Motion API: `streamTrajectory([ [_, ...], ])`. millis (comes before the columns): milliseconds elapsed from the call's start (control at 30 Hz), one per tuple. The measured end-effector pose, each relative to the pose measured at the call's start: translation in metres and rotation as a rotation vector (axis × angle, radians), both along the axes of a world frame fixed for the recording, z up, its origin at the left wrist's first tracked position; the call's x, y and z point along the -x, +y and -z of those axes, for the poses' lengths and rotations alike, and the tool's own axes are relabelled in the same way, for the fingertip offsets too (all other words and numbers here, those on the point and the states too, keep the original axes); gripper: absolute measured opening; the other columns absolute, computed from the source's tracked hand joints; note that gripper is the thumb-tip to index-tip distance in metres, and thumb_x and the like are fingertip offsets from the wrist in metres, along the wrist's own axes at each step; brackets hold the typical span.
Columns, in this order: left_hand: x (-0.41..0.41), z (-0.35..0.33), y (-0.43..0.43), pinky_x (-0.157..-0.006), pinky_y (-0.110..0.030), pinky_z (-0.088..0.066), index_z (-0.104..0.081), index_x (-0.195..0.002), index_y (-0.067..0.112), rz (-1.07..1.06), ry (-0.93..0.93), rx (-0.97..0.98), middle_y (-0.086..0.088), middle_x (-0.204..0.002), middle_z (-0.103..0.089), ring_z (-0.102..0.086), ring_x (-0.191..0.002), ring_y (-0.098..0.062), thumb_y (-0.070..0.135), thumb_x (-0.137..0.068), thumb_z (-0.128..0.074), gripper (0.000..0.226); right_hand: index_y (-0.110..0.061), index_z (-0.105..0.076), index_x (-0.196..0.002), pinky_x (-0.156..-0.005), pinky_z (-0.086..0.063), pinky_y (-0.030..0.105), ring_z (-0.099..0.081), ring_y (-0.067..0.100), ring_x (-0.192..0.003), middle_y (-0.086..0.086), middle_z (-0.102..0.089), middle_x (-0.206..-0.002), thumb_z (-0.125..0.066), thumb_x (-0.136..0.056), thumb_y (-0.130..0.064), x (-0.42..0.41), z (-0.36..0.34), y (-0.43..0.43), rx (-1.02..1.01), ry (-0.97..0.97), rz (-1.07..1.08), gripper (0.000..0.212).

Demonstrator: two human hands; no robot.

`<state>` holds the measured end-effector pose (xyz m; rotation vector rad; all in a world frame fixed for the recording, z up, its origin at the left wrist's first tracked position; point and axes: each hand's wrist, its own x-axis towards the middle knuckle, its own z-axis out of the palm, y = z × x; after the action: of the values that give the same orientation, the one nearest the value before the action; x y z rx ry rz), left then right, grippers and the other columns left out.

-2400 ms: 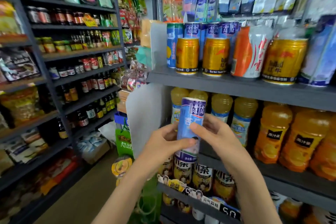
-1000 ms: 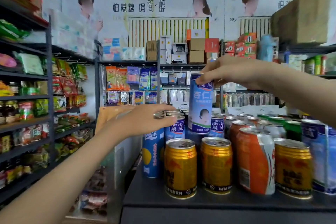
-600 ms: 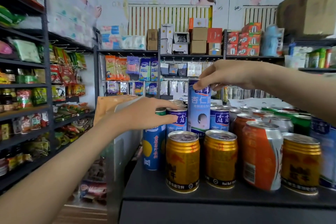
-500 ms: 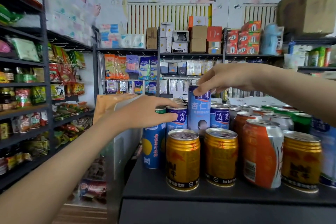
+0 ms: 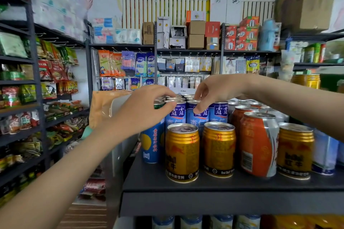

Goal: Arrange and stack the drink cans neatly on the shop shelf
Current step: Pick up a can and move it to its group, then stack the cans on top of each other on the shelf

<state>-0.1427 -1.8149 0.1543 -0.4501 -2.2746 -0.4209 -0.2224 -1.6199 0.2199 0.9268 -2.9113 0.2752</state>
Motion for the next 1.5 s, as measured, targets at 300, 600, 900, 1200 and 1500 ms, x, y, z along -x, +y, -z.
streamTrajectory([
  [300, -0.042, 0.039, 0.023, -0.082, 0.008, -0.021, -0.063, -0.109, 0.032, -0.020, 0.082, -0.154, 0.027, -0.111, -0.049, -0.035, -0.102, 0.016, 0.032, -0.089, -0.057, 0.021, -0.020, -0.042, -0.134, -0.095, -0.045, 0.035, -0.054, 0.018, -0.107, -0.004, -0.055, -0.117, -0.073, -0.075, -0.049, -0.027, 0.011, 0.020, 0.124, 0.186, -0.007, 0.073],
  [600, -0.051, 0.083, 0.048, -0.067, -0.017, -0.041, -0.044, -0.105, 0.025, -0.080, -0.251, -0.596, 0.015, -0.096, -0.053, -0.054, -0.088, -0.002, 0.054, -0.069, -0.073, 0.055, -0.026, -0.053, -0.126, -0.083, -0.037, 0.016, -0.051, 0.003, -0.099, -0.012, -0.055, -0.108, -0.067, -0.084, -0.038, -0.115, 0.077, 0.049, 0.450, 0.419, -0.037, 0.046],
  [900, -0.041, 0.084, 0.053, -0.086, -0.030, -0.048, -0.050, -0.119, 0.019, -0.102, -0.400, -0.576, 0.001, -0.114, -0.061, -0.058, -0.103, -0.015, 0.055, -0.063, -0.078, 0.072, -0.019, -0.041, -0.140, -0.097, -0.025, 0.026, -0.034, 0.019, -0.121, 0.003, -0.046, -0.132, -0.060, -0.090, -0.030, -0.107, 0.124, 0.049, 0.388, 0.562, 0.098, 0.055],
  [1200, -0.074, 0.080, 0.040, -0.076, -0.024, -0.050, -0.061, -0.087, 0.035, 0.131, -0.474, -0.770, 0.012, -0.093, -0.068, -0.064, -0.088, -0.006, 0.039, -0.064, -0.082, 0.031, -0.013, -0.045, -0.134, -0.099, -0.028, 0.027, -0.037, 0.025, -0.122, 0.011, -0.043, -0.133, -0.063, -0.088, -0.016, -0.102, 0.141, 0.042, 0.460, 0.520, 0.102, 0.050],
  [1500, -0.099, 0.083, 0.030, -0.092, -0.040, -0.051, -0.070, -0.101, 0.027, 0.216, -0.543, -0.861, 0.007, -0.097, -0.073, -0.069, -0.094, -0.013, 0.044, -0.049, -0.088, 0.058, -0.015, -0.040, -0.113, -0.089, -0.033, 0.024, -0.039, 0.020, -0.118, 0.008, -0.037, -0.135, -0.066, -0.086, -0.020, -0.106, 0.144, 0.025, 0.617, 0.491, -0.027, 0.038],
])
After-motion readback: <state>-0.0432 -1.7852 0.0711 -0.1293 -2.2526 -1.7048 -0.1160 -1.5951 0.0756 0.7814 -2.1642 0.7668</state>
